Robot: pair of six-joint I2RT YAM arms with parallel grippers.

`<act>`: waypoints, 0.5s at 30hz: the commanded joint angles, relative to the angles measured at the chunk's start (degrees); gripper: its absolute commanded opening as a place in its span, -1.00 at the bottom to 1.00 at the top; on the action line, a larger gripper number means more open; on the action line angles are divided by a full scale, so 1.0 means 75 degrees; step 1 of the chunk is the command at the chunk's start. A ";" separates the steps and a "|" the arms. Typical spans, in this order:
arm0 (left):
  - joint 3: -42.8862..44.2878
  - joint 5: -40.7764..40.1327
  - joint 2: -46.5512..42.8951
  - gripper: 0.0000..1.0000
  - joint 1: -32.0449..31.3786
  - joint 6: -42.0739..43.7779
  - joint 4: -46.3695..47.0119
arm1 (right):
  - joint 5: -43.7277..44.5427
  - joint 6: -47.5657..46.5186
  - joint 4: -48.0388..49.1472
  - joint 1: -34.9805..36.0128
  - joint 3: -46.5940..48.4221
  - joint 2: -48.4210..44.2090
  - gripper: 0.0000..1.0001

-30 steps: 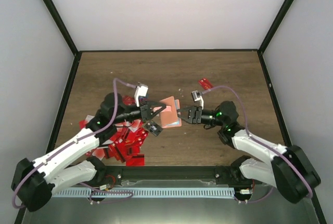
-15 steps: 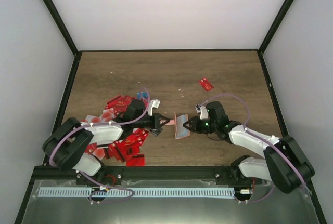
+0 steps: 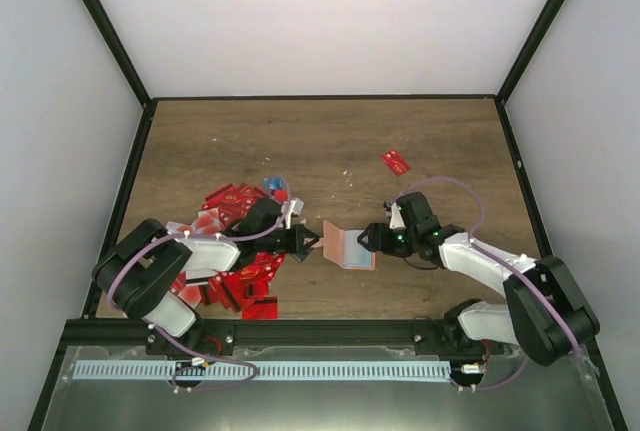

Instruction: Put the credit cards into the card holder

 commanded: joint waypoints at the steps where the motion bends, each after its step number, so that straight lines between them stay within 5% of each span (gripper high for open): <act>1: -0.0152 -0.0128 0.0073 -0.92 -0.0074 0.0040 0.0123 | 0.0477 -0.0272 -0.0668 -0.0030 0.0398 -0.0597 0.35; 15: -0.0172 -0.0282 0.0113 -0.92 -0.0220 0.0086 -0.0051 | -0.1277 0.0465 0.0955 0.0005 -0.0504 -0.0582 0.33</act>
